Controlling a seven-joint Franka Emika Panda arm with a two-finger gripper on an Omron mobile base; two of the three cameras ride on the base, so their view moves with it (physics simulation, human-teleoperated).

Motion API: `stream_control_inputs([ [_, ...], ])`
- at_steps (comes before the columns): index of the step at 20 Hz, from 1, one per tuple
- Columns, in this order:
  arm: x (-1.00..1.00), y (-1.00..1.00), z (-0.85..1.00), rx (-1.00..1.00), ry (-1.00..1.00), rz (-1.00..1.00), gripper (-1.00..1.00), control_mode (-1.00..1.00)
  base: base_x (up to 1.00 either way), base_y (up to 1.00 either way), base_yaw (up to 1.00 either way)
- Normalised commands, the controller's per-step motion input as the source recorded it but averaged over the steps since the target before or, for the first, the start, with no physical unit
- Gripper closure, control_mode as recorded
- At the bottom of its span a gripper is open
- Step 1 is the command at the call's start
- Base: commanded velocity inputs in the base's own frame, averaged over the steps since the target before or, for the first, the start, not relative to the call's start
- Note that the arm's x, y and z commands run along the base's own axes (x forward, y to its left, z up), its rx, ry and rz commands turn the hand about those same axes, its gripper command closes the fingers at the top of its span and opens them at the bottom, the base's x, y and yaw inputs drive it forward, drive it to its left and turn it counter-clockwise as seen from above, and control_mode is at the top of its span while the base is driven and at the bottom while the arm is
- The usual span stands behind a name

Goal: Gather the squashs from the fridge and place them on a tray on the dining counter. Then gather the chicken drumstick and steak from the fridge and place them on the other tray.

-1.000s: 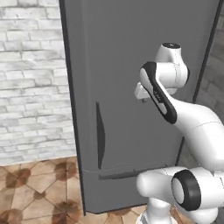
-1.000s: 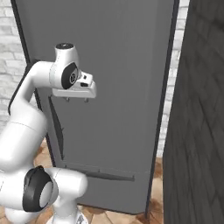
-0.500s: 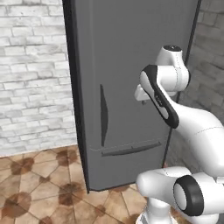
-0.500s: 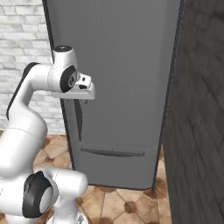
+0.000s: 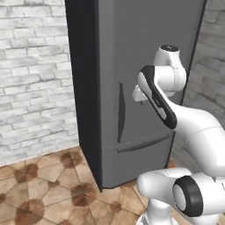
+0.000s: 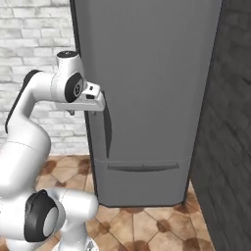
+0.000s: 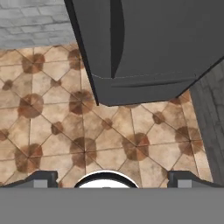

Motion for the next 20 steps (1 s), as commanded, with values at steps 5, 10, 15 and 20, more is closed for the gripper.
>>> stream_control_inputs([
  [5,0.0,0.0,0.0,0.0,0.0,0.0,-1.0,1.0,0.14,0.61,-0.33],
  [10,0.0,0.0,0.0,0.0,0.0,0.0,-1.0,1.0,0.14,0.63,-0.33],
  [15,0.0,0.0,0.0,0.0,0.0,0.0,-1.0,1.0,0.23,0.51,-0.34],
  [20,0.0,0.0,0.0,0.0,0.0,0.0,-1.0,1.0,0.33,0.52,-0.34],
])
